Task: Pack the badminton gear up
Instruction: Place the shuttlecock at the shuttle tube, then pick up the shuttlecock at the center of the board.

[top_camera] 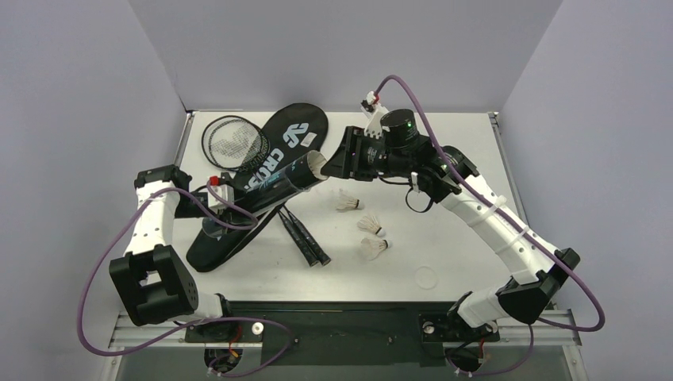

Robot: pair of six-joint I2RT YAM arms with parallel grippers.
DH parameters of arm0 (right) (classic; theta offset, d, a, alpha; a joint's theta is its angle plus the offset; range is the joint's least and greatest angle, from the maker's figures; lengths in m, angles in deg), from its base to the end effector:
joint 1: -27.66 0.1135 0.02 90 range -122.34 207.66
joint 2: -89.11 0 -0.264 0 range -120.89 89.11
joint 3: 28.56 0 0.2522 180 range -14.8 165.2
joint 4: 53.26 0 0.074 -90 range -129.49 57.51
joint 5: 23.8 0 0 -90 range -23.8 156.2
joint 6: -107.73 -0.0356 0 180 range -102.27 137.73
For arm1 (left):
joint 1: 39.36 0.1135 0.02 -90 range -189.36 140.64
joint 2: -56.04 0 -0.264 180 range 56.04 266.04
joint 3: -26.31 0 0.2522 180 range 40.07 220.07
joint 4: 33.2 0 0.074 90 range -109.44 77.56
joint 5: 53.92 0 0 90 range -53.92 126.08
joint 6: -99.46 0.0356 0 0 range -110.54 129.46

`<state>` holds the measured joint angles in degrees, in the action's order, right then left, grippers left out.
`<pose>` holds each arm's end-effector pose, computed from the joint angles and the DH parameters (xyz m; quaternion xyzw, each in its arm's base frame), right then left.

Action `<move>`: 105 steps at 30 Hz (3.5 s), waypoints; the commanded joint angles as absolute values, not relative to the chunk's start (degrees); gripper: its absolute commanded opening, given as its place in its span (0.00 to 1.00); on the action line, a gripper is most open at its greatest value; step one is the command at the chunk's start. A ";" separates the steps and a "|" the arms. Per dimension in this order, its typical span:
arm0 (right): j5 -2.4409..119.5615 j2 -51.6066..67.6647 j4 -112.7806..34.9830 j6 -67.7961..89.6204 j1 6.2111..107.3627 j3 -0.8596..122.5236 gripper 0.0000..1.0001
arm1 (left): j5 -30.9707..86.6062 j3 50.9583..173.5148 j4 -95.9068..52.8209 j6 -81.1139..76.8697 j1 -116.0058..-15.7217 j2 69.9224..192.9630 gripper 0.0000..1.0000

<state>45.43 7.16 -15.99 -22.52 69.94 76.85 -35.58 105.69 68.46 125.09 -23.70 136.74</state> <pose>0.2272 0.2237 0.4497 -0.1249 0.7720 0.5069 0.3626 0.2116 0.0242 0.2852 0.5744 0.5686 -0.3233 0.4921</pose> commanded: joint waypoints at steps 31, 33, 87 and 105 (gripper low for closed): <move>47.14 10.92 -6.75 -21.19 61.82 85.84 0.68 | -38.82 103.98 72.32 128.15 -22.70 138.11 0.20; 47.68 12.84 -6.78 -21.68 59.58 83.93 0.71 | -38.28 103.75 72.32 128.28 -22.61 138.23 0.20; 86.10 -44.11 9.37 -13.43 71.26 105.39 0.46 | -30.72 94.77 72.35 131.62 -19.18 132.48 0.21; 87.29 -45.52 8.95 -13.27 71.41 102.82 0.40 | -30.73 95.56 72.41 132.14 -18.63 132.34 0.20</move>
<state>85.18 -44.51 6.63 -13.47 70.93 103.91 -29.02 94.13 68.48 128.24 -19.29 133.84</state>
